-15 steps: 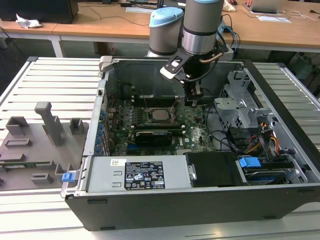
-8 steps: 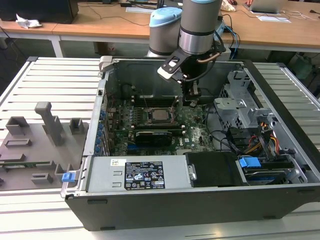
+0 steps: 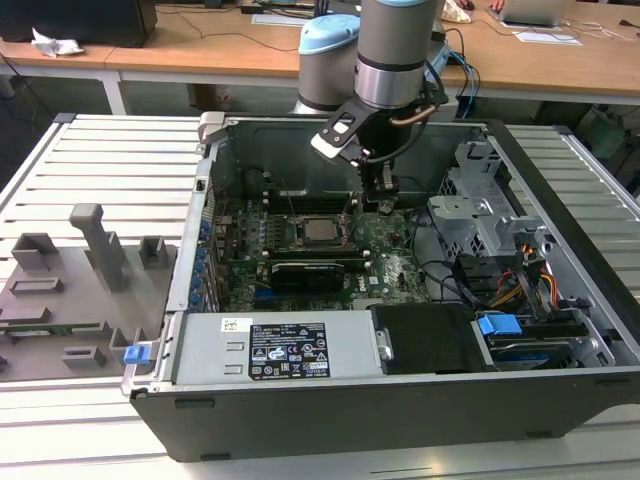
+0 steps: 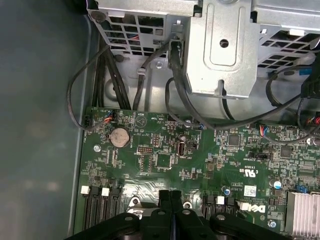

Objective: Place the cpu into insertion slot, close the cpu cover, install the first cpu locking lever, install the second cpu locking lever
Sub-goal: 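Close the cpu cover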

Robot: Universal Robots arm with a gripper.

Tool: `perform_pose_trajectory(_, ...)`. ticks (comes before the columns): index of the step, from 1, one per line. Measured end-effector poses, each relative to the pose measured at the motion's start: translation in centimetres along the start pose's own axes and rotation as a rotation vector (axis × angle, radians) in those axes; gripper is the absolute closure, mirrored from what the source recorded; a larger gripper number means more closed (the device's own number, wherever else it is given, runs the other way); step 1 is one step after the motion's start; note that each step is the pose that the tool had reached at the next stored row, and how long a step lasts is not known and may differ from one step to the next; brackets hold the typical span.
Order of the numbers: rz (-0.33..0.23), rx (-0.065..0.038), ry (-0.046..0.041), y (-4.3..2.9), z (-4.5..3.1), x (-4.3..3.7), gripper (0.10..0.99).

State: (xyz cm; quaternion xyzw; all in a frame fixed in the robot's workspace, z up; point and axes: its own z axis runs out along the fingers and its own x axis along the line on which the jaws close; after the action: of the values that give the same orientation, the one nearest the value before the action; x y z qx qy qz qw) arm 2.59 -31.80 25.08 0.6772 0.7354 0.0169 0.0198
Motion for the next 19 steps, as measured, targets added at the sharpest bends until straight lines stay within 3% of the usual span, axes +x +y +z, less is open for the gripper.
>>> perform_pose_trajectory(6, 0.0, 0.0, 0.0, -0.22, -0.01, 0.02, 0.98)
perform_pose_trajectory(10, 0.0, 0.0, 0.0, -1.02, -0.05, 0.08, 0.98)
perform_pose_trajectory(19, 0.0, 0.0, 0.0, -1.51, -0.08, 0.12, 0.98)
